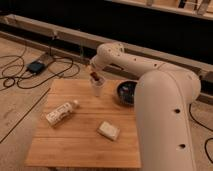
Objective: Place the pepper in the ceramic cup
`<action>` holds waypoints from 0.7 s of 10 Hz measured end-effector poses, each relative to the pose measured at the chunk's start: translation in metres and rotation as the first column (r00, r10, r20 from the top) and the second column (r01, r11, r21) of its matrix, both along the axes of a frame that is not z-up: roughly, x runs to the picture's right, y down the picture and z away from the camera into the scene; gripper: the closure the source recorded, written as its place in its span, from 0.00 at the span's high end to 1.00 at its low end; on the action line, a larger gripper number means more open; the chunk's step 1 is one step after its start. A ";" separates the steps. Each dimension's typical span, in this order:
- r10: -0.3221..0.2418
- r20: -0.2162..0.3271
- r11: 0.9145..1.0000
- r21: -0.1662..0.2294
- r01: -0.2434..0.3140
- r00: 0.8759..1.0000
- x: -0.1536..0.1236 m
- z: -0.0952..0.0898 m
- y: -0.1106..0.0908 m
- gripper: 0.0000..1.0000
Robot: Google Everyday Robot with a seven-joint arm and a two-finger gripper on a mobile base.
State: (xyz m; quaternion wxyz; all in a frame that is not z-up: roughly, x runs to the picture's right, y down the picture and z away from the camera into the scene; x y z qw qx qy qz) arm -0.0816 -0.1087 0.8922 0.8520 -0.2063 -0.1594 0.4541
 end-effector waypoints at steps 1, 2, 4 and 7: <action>0.006 0.005 1.000 0.008 -0.007 1.000 0.001 0.002 0.001 0.79; 0.013 0.006 1.000 0.012 -0.013 1.000 0.003 0.004 0.003 0.80; 0.031 0.013 0.999 0.015 -0.031 0.999 0.008 0.005 0.007 0.80; 0.066 0.016 0.998 0.019 -0.066 0.998 0.020 0.005 0.015 0.80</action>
